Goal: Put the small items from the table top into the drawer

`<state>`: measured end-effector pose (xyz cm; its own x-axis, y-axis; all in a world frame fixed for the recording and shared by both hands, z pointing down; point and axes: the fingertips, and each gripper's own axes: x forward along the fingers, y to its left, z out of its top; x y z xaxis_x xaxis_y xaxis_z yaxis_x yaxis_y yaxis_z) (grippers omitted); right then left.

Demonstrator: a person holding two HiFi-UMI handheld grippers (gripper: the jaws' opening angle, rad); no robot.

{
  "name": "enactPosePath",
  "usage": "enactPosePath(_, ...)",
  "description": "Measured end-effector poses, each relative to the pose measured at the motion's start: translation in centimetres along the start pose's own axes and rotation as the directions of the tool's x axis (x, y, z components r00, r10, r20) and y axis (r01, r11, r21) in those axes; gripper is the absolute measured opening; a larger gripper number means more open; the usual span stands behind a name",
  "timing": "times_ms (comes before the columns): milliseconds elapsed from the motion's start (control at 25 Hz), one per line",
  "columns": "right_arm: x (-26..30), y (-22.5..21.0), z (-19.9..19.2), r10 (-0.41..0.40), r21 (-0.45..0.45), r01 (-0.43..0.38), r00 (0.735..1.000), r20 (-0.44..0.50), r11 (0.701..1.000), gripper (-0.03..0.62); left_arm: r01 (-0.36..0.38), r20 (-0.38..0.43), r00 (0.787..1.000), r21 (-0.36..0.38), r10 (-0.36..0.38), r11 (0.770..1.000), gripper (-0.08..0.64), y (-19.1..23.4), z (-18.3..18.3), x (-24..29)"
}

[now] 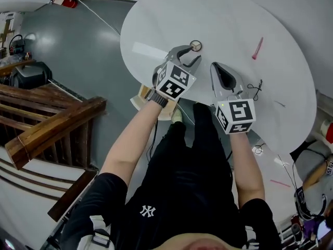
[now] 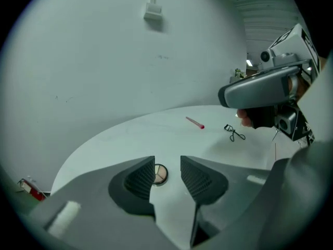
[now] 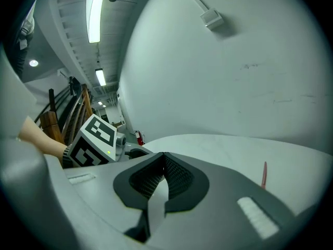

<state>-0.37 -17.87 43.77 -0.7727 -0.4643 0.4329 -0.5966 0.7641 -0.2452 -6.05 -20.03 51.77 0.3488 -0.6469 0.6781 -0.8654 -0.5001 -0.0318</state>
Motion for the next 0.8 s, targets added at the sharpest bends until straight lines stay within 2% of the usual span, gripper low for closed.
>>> enactPosePath(360,2.5,-2.2,-1.9,0.038,0.026,-0.036,0.998,-0.042,0.999,0.025,0.024,-0.089,0.996,0.024,-0.022,0.999,0.21,2.2,-2.6,5.4)
enactPosePath(800,4.1,-3.0,-2.6,0.048,0.049,-0.044,0.996,-0.07,0.998,0.025,0.067,-0.109,0.992,-0.022,-0.069,0.998,0.232,3.1,-4.0,7.4)
